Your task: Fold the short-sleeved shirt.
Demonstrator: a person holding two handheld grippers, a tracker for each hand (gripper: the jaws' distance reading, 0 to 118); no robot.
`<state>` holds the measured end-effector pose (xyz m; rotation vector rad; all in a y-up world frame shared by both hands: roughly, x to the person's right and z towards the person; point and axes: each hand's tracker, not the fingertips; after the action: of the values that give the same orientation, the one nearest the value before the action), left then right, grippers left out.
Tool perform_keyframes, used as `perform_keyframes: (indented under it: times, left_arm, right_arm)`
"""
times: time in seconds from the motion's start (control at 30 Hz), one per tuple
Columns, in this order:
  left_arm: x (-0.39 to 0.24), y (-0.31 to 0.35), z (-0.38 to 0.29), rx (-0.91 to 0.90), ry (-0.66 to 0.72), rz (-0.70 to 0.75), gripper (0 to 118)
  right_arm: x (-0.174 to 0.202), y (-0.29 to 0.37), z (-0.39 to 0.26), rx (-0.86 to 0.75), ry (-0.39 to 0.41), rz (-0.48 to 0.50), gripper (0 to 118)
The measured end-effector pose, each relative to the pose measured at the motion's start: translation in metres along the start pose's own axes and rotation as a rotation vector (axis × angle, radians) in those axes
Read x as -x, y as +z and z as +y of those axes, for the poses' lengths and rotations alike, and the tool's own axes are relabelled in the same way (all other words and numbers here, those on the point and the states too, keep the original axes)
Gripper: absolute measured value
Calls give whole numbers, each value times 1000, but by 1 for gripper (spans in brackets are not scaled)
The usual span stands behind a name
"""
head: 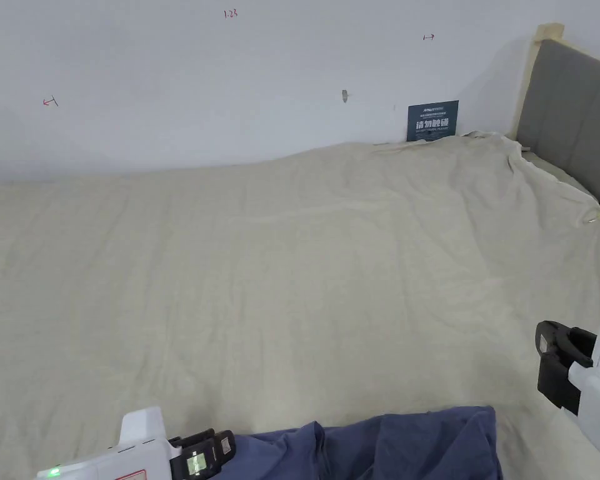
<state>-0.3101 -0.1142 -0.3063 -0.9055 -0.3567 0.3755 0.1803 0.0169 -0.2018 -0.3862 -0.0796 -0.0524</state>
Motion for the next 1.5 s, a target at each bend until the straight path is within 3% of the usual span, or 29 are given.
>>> perform_keyframes:
  times: [0.03, 0.07, 0.37, 0.5, 0.6, 0.7, 0.77, 0.8, 0.83, 0.87, 1.03, 1.23, 1.3, 1.5]
  left_arm:
    - [6, -1, -1, 12, 6, 11, 98]
    - [14, -1, -2, 40, 17, 39, 106]
    - [54, -26, -27, 127, 172, 73, 106]
    - [48, -42, -33, 162, 164, 72, 86]
    - [36, -48, -32, 163, 97, 99, 83]
    - [27, -47, -28, 162, 50, 83, 50]
    - [22, -52, -28, 173, 55, 85, 46]
    - [19, -55, -28, 177, 47, 93, 38]
    - [20, -56, -30, 178, 39, 93, 21]
    - [19, -56, -30, 177, 39, 88, 17]
    - [15, -46, -27, 165, 27, 76, 9]
    - [20, -7, -16, 78, 39, 99, 7]
    - [34, 8, -13, 64, 115, 72, 7]
    - [54, 57, -4, 41, 114, 187, 6]
  right_arm:
    - [1, -1, 0, 2, 1, 3, 0]
    - [3, -1, 0, 2, 2, 5, 0]
    - [11, -5, -3, 14, 5, 20, 0]
    - [10, -4, -5, 21, 7, 20, 0]
    - [8, -3, -7, 23, 1, 15, 0]
    - [5, -3, -8, 25, -4, 9, 0]
    - [3, -3, -8, 26, -9, 5, 0]
    - [2, -3, -8, 27, -12, 4, 0]
    - [2, -2, -8, 26, -15, 3, 0]
    - [1, -2, -8, 25, -16, 2, 0]
    - [-1, -2, -6, 22, -16, 2, 0]
    - [1, -2, -3, 13, -19, 8, 0]
    - [2, -3, -1, 9, -15, 13, 0]
    - [9, -7, 2, 11, -7, 36, 0]
